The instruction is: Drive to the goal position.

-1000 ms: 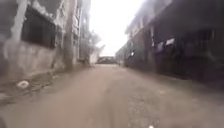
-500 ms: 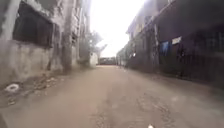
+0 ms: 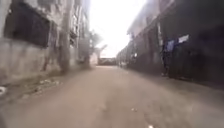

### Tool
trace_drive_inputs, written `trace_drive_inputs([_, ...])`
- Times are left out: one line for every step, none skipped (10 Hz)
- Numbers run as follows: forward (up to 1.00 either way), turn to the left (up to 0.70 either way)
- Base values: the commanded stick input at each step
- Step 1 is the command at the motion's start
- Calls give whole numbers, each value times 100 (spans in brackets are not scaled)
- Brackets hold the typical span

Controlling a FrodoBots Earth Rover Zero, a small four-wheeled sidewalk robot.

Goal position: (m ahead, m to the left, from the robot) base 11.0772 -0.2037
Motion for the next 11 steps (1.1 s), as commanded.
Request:
trace_drive_inputs([85,1])
trace_drive_inputs([85,1])
trace_drive_inputs([85,1])
trace_drive_inputs([85,1])
trace_drive_inputs([85,1])
trace_drive_inputs([85,1])
trace_drive_inputs([85,1])
trace_drive_inputs([85,1])
trace_drive_inputs([85,1])
trace_drive_inputs([85,1])
trace_drive_inputs([85,1])
